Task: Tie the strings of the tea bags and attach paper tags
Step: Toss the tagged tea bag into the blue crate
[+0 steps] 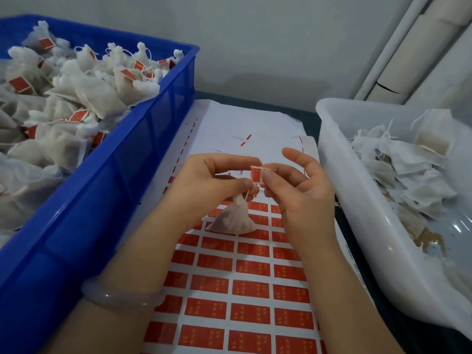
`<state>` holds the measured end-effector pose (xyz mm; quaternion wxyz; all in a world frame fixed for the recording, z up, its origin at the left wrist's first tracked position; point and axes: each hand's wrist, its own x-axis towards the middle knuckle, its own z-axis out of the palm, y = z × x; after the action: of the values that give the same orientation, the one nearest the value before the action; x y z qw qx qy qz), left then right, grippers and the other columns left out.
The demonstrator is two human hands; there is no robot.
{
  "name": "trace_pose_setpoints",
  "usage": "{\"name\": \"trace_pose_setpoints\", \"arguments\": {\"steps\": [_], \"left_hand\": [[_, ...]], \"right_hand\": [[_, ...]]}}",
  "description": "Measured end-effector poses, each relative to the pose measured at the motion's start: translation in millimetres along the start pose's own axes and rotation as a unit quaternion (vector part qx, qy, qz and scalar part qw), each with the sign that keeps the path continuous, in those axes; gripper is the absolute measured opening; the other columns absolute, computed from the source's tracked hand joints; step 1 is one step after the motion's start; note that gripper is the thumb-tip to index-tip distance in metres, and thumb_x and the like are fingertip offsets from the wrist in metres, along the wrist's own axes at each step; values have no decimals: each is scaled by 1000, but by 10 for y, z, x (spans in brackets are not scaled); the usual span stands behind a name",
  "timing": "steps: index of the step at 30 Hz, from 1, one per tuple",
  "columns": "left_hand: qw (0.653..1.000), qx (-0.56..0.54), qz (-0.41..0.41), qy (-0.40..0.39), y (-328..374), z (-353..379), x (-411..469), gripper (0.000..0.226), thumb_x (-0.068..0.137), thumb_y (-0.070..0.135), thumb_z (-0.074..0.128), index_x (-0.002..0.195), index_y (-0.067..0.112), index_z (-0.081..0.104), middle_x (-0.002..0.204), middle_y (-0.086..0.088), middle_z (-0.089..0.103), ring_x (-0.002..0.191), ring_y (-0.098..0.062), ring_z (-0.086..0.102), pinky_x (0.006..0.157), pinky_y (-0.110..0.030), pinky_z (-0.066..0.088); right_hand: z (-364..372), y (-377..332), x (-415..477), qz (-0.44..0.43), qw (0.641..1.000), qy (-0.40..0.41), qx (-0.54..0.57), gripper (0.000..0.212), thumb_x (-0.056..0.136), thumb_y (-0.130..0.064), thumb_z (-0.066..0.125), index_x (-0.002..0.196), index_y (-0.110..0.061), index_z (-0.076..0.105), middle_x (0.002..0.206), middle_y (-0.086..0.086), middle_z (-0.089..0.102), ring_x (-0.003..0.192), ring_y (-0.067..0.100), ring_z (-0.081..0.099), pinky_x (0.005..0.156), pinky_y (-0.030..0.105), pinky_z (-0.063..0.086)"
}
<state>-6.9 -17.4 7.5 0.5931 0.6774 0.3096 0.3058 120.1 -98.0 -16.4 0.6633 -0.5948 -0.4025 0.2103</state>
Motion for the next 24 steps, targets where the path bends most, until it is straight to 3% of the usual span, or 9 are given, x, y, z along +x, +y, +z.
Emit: {"name": "trace_pose_setpoints", "arguments": {"steps": [4, 10, 24], "left_hand": [[1000, 15, 11, -13, 9, 20, -14, 39, 78, 8, 70, 96, 42, 68, 107, 20, 67, 86, -4, 68, 73, -19, 56], [999, 24, 9, -33, 16, 30, -27, 45, 77, 7, 71, 106, 41, 65, 116, 16, 65, 94, -12, 68, 84, -35, 56], [996, 62, 40, -44, -45, 51, -6, 50, 76, 11, 73, 110, 45, 62, 117, 23, 62, 92, -8, 68, 83, -31, 56]], "right_hand": [[19, -4, -1, 8, 1000, 5, -25, 38, 76, -23, 75, 102, -39, 52, 82, -27, 68, 77, -6, 66, 59, 5, 47], [13, -7, -6, 15, 999, 12, -26, 40, 74, -26, 76, 102, -41, 51, 81, -31, 67, 76, -8, 65, 54, 4, 45], [14, 5, 4, 9, 1000, 22, -15, 45, 70, -27, 78, 103, -40, 50, 77, -32, 65, 75, -10, 64, 54, 3, 45]]}}
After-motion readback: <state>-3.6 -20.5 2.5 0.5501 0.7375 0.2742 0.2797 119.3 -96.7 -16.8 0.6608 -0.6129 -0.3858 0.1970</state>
